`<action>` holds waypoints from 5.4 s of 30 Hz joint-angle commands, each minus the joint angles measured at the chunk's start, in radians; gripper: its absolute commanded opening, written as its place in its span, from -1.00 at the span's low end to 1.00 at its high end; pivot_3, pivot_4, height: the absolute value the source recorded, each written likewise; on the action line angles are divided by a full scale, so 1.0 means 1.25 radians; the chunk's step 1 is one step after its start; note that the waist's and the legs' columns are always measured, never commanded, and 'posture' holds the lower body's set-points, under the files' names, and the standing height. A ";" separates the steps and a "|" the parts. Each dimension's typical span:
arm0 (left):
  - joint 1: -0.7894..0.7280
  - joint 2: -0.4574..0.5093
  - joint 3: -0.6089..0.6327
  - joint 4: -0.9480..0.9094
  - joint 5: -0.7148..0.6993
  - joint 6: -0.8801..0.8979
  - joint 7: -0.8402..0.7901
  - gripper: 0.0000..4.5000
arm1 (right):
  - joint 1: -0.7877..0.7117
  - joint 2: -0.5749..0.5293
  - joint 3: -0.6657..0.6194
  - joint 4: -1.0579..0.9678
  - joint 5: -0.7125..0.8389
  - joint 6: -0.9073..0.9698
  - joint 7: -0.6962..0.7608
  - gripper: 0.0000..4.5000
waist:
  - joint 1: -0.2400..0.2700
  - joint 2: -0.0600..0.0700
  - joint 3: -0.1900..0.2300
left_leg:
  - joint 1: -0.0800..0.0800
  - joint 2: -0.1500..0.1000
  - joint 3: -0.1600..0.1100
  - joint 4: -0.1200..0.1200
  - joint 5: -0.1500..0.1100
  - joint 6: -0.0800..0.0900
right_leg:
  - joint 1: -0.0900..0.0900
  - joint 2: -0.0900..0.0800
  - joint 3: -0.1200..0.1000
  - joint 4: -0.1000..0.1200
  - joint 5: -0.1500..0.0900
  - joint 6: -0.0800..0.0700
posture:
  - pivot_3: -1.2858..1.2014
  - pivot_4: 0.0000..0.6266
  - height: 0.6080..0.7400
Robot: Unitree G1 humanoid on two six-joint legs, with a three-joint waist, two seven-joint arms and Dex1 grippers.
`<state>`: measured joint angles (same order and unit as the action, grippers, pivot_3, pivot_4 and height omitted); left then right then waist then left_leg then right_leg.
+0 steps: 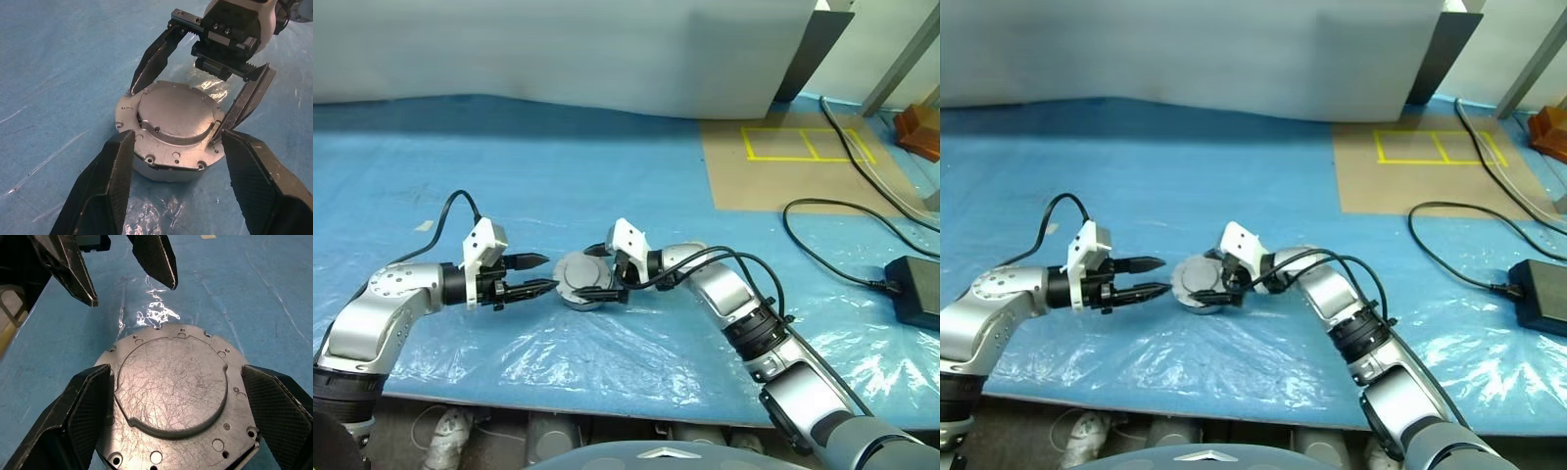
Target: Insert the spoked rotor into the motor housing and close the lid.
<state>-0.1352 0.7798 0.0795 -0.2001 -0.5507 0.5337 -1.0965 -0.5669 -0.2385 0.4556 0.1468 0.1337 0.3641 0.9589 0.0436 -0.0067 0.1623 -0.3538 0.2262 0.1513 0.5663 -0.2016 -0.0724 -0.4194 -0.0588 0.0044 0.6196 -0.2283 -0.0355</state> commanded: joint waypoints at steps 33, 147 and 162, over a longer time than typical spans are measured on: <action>-0.029 -0.015 -0.010 -0.034 -0.008 0.012 0.014 0.32 | 0.022 0.018 -0.080 -0.023 0.064 0.106 -0.014 0.40 | 0.001 0.000 0.000 | 0.001 0.000 0.000 0.001 0.000 0.000 | 0.000 0.000 0.000 0.000 0.000 0.000 | 0.03 -0.52 1.00; -0.059 -0.061 -0.058 -0.012 0.026 -0.012 0.039 0.32 | 0.096 0.011 0.013 0.146 -0.121 0.242 -0.328 0.40 | 0.000 0.010 -0.023 | 0.021 -0.004 0.000 -0.021 -0.003 0.004 | 0.011 -0.002 0.002 -0.015 -0.005 0.008 | 0.03 -0.52 1.00; -0.071 -0.089 -0.066 0.007 0.044 -0.034 0.057 0.32 | 0.101 0.036 -0.109 0.041 0.034 0.156 -0.311 0.40 | 0.037 0.012 0.001 | 0.008 -0.008 0.004 -0.064 -0.004 0.006 | 0.030 -0.029 -0.048 -0.035 -0.044 0.011 | 0.03 -0.52 1.00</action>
<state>-0.2422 0.6709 -0.0097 -0.1848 -0.5018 0.5091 -1.0309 -0.4726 -0.1805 0.3326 0.1549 0.1265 0.4616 0.5214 0.0894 0.0081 0.1638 -0.3466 0.2269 0.2024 0.4845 -0.2063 -0.0646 -0.3815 -0.0958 -0.0337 0.6578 -0.3091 -0.0324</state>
